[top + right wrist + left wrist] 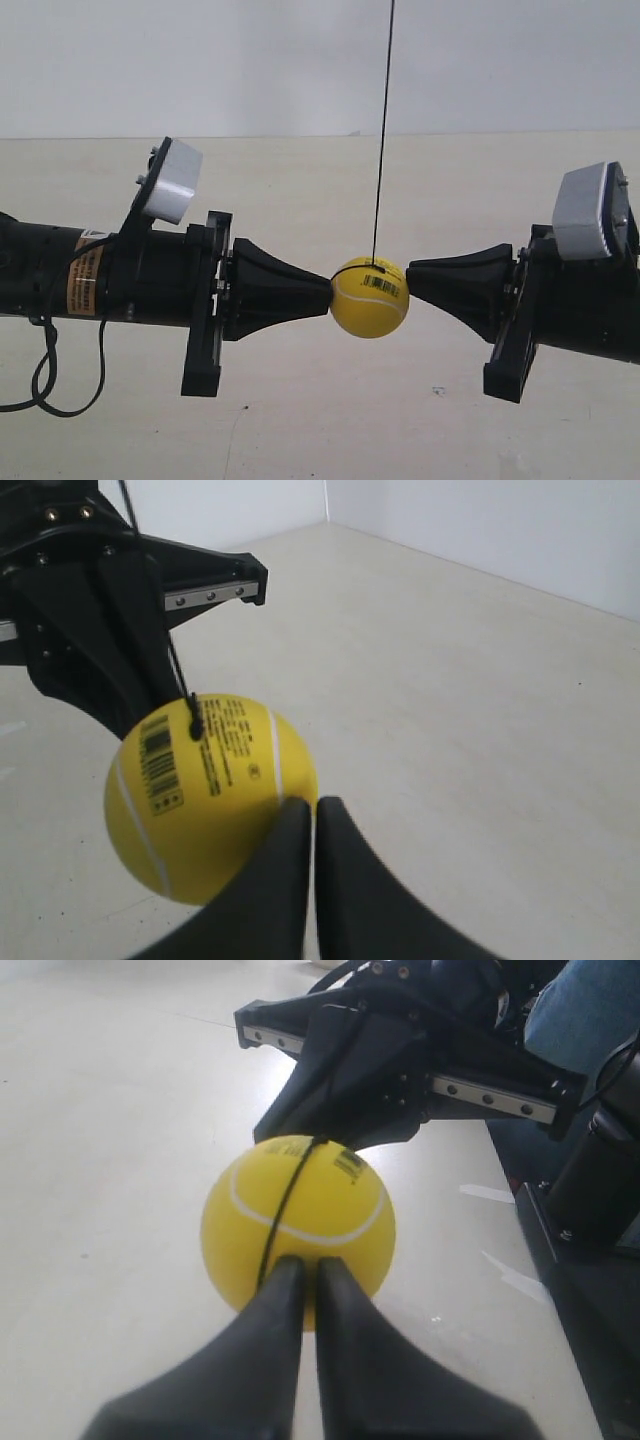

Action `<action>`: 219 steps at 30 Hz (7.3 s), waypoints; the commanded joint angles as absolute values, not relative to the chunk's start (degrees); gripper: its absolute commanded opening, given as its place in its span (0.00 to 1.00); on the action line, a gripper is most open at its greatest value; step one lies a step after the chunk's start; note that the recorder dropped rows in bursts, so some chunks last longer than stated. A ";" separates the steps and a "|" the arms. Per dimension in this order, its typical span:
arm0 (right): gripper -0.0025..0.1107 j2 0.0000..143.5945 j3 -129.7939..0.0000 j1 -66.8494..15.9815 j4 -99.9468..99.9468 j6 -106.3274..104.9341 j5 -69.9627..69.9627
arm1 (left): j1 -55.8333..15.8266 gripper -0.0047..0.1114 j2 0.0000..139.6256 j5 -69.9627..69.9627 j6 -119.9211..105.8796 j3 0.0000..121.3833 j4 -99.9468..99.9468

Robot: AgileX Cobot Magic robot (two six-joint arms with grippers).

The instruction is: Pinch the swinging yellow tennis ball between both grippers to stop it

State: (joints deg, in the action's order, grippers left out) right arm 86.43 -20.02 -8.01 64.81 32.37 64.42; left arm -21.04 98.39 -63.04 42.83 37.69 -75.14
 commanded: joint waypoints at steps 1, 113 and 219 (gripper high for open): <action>0.02 86.54 -20.17 -8.05 65.17 31.98 64.88 | -21.40 0.08 98.37 -62.43 42.51 38.05 -74.31; 0.02 0.00 -30.27 -7.94 25.88 24.13 -10.33 | -9.15 0.08 0.00 -5.77 61.74 27.14 -65.27; 0.02 0.00 0.00 -7.83 1.97 -0.56 -19.08 | -9.15 0.08 0.00 -5.07 36.82 13.71 -46.84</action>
